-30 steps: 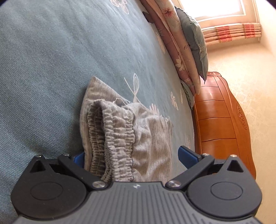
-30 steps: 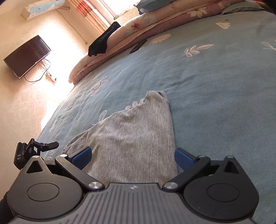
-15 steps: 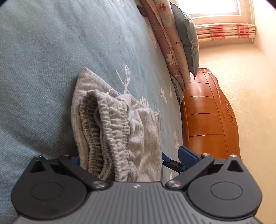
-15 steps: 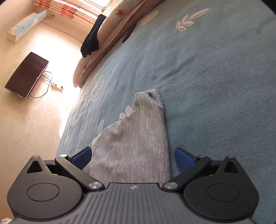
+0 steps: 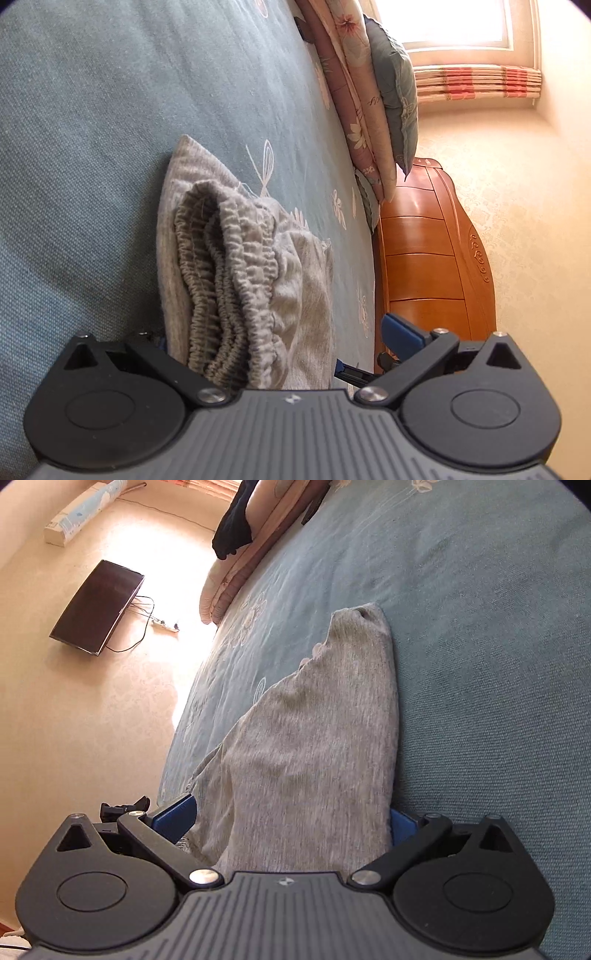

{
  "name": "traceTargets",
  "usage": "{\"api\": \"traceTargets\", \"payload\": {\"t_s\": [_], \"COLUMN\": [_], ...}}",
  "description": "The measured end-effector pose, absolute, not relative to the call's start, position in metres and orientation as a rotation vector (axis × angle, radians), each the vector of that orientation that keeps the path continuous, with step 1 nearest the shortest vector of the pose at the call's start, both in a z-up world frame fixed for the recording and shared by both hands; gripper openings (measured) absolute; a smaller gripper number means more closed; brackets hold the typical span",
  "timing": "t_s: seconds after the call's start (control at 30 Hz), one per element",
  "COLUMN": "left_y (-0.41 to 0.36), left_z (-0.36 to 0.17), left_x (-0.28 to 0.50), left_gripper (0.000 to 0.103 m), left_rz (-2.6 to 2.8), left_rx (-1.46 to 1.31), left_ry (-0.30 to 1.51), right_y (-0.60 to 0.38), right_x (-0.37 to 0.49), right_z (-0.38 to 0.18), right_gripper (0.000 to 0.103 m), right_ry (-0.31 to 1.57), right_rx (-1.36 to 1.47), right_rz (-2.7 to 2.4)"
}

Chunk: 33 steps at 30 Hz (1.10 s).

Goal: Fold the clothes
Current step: 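Roll the left gripper and close it on the bundle at the waistband, then close the right gripper on the bundle while the left gripper holds the waistband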

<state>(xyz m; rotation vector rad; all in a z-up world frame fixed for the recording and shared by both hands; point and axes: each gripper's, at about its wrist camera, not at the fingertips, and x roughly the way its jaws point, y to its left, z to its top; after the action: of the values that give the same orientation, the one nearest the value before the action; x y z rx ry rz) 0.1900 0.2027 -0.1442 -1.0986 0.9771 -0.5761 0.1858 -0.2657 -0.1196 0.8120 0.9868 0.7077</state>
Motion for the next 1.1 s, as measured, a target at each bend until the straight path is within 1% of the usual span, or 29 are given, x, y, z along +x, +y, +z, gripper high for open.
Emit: {"api": "traceTargets", "payload": {"t_s": [0.1, 0.17, 0.3, 0.37, 0.53, 0.57, 0.6, 0.63, 0.67, 0.7, 0.8, 0.87, 0.9, 0.93, 0.97, 1.0, 1.03, 1.1], "left_y": [0.197, 0.197, 0.200, 0.199, 0.197, 0.199, 0.203, 0.207, 0.211, 0.214, 0.211, 0.205, 0.202, 0.200, 0.198, 0.196, 0.194, 0.191], "left_z": [-0.142, -0.140, -0.137, -0.136, -0.132, -0.132, -0.133, -0.135, -0.138, -0.140, -0.139, -0.133, -0.130, -0.128, -0.126, -0.125, -0.124, -0.121], "left_x": [0.199, 0.194, 0.177, 0.177, 0.189, 0.189, 0.188, 0.187, 0.185, 0.184, 0.182, 0.181, 0.181, 0.181, 0.180, 0.179, 0.179, 0.176], "left_gripper": [0.102, 0.102, 0.100, 0.098, 0.093, 0.081, 0.073, 0.060, 0.053, 0.044, 0.044, 0.042, 0.042, 0.042, 0.042, 0.042, 0.042, 0.042], "left_rz": [-0.564, -0.576, -0.615, -0.615, -0.592, -0.583, -0.561, -0.536, -0.512, -0.494, -0.483, -0.463, -0.452, -0.443, -0.435, -0.427, -0.420, -0.408], "left_rx": [-1.062, -1.030, -0.967, -0.931, -0.890, -0.893, -0.898, -0.907, -0.916, -0.921, -0.887, -0.833, -0.806, -0.786, -0.770, -0.758, -0.747, -0.721], "left_ry": [0.997, 0.994, 0.964, 0.979, 1.059, 1.070, 1.084, 1.099, 1.114, 1.125, 1.128, 1.134, 1.138, 1.142, 1.145, 1.145, 1.144, 1.141], "right_y": [-0.259, -0.252, -0.248, -0.249, -0.244, -0.243, -0.242, -0.242, -0.243, -0.244, -0.245, -0.243, -0.240, -0.237, -0.233, -0.231, -0.230, -0.227], "right_x": [0.208, 0.219, 0.203, 0.194, 0.205, 0.205, 0.205, 0.205, 0.204, 0.203, 0.203, 0.200, 0.198, 0.197, 0.195, 0.194, 0.194, 0.194], "right_z": [-0.119, -0.117, -0.114, -0.113, -0.112, -0.111, -0.110, -0.109, -0.109, -0.109, -0.109, -0.107, -0.104, -0.102, -0.100, -0.098, -0.098, -0.097], "right_gripper": [0.103, 0.103, 0.103, 0.103, 0.103, 0.103, 0.103, 0.099, 0.097, 0.093, 0.088, 0.084, 0.076, 0.066, 0.061, 0.050, 0.035, 0.013], "right_ry": [0.962, 0.985, 1.017, 1.000, 1.012, 1.014, 1.016, 1.016, 1.015, 1.015, 1.019, 1.021, 1.022, 1.025, 1.027, 1.030, 1.035, 1.055], "right_rx": [0.840, 0.816, 0.733, 0.708, 0.719, 0.708, 0.697, 0.685, 0.671, 0.665, 0.659, 0.620, 0.586, 0.541, 0.499, 0.468, 0.441, 0.380], "right_rz": [0.682, 0.677, 0.748, 0.780, 0.757, 0.756, 0.754, 0.750, 0.744, 0.738, 0.725, 0.704, 0.688, 0.664, 0.639, 0.617, 0.593, 0.528]}}
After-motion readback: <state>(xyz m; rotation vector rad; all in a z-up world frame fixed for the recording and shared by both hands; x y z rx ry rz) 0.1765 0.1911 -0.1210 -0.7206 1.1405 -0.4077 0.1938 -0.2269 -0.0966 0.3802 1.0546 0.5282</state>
